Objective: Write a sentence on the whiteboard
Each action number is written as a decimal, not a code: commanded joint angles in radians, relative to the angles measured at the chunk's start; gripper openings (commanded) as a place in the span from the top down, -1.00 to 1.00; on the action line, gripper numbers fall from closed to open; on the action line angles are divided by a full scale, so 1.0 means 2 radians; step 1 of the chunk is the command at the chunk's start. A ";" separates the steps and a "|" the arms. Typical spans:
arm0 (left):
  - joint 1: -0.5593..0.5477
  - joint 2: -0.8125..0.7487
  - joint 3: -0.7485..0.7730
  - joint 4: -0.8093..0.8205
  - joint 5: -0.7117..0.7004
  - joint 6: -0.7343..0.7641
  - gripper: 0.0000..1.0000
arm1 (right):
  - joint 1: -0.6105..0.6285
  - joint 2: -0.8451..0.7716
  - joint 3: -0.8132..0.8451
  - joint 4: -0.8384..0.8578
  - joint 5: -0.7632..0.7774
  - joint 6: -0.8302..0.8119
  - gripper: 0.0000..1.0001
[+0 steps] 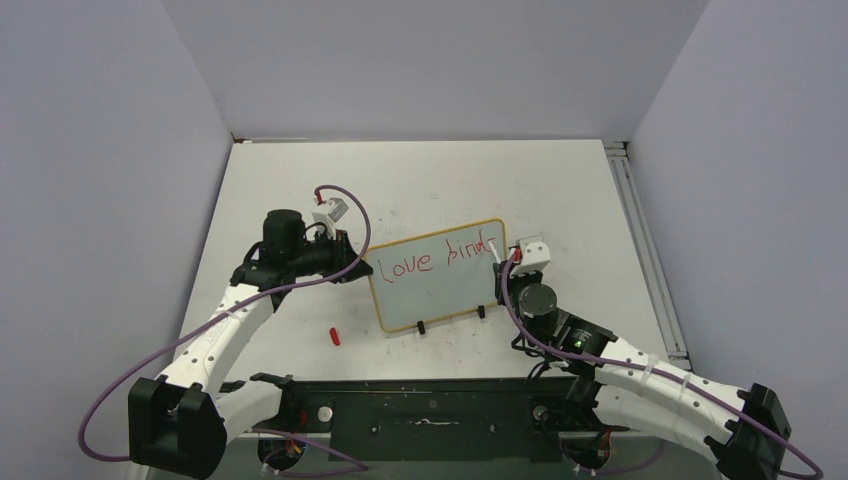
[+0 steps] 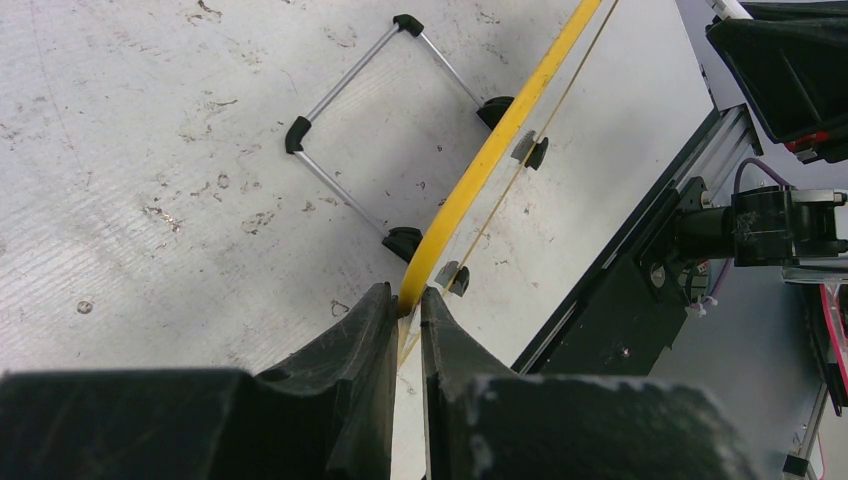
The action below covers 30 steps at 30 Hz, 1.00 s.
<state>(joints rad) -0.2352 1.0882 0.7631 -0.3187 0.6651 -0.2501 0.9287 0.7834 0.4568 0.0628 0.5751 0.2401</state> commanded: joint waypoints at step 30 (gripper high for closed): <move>0.000 -0.011 0.010 0.011 -0.006 0.003 0.79 | -0.002 -0.023 0.006 -0.059 0.025 0.050 0.89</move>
<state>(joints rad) -0.2352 1.0882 0.7631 -0.3187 0.6655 -0.2501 0.9291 0.7464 0.4564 -0.0444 0.6060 0.3252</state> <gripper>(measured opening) 0.105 0.151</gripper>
